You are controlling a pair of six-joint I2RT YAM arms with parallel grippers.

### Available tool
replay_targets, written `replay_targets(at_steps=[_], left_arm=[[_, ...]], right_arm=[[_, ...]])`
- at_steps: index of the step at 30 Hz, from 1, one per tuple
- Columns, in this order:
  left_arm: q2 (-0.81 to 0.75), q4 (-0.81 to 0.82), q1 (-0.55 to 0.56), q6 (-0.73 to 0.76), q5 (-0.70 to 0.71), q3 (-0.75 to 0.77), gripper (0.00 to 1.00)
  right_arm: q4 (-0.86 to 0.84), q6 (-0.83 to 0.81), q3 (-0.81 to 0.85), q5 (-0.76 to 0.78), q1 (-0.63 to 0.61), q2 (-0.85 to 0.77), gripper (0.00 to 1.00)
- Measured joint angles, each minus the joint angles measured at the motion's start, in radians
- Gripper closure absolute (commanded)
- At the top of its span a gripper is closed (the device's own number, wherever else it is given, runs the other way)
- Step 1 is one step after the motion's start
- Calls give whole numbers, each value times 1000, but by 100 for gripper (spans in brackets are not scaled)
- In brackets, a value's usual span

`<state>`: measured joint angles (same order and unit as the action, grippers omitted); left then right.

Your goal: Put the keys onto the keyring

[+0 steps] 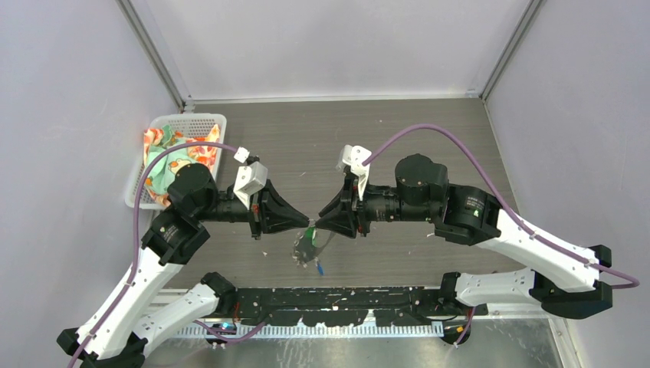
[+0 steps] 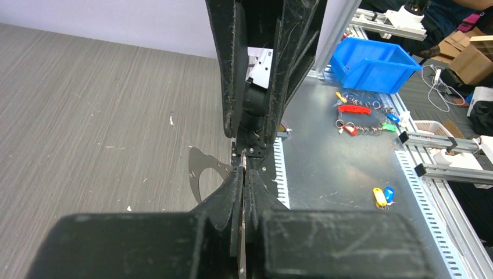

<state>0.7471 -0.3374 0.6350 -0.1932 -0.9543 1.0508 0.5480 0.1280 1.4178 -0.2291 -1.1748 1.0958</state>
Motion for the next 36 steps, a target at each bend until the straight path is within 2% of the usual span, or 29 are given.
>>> replay_targets(at_steps=[7,15,21,29,33,36], left_arm=[[0,0,0,0,1,6,100],[0,-4,0,-5,0,9,100],[0,-3,0,-6,0,9,100],[0,-3,0,-8,2,9,100],[0,-3,0,-8,2,9,100],[0,-3,0,-8,4,9,100]], right_arm=[[-18,19,0,-54,6,10,72],[-18,33,0,-66,12,22,82],[-21,40,-3,-50,12,24,72],[-35,44,-39,6,13,22,72],[-40,45,-43,11,13,19,77],[-46,49,-43,5,13,19,85]])
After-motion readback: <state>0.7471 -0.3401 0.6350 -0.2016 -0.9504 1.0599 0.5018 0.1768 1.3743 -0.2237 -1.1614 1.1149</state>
